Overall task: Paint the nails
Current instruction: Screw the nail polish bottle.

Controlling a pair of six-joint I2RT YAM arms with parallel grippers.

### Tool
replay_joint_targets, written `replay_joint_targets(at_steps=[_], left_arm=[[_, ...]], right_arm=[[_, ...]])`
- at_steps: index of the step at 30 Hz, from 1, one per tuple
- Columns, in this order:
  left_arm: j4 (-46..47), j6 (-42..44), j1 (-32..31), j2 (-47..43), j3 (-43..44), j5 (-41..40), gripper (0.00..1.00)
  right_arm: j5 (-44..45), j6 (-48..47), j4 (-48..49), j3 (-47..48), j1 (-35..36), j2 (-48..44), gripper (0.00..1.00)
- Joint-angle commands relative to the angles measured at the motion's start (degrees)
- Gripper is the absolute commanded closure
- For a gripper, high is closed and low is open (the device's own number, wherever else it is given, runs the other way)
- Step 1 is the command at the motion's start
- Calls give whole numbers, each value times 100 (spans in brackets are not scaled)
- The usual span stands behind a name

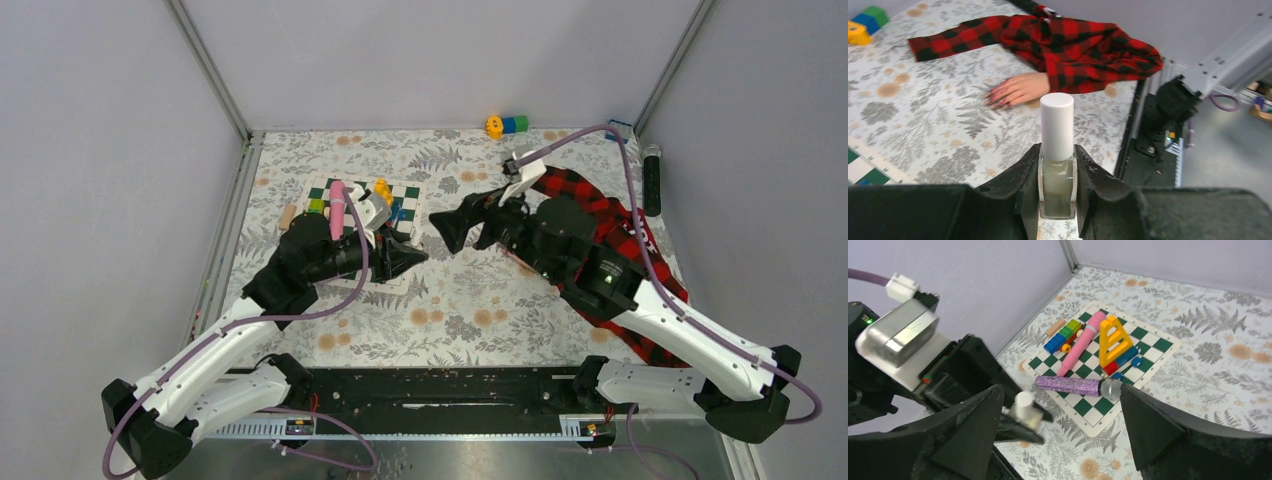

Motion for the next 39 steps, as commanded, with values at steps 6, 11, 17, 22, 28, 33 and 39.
replay_joint_targets(at_steps=[6,11,17,22,28,33,39], left_arm=[[646,-351,-35,98,538,2149,100],[887,-644,-31,277,563,2667,100],[1766,-1345,-79,443,401,3235,100],[1784,-1361,-201,442,405,3343,100],[1784,-1361,-264,441,418,3385,100],[1629,-1242,-281,342,449,3301,100],[1584,-1211,-273,351,474,3286,100]], right_arm=[[-3006,-681,617,-539,-1142,-794,3],[-4847,-240,1601,-879,-1670,-829,3],[-5866,234,2749,-1251,-1768,-886,3],[-6252,559,3540,-1527,-1770,-822,4],[-6694,1221,4356,-1581,-1765,-577,9],[-6854,1353,4370,-1492,-1755,-422,11],[-7003,1703,4800,-1491,-1656,-221,14]])
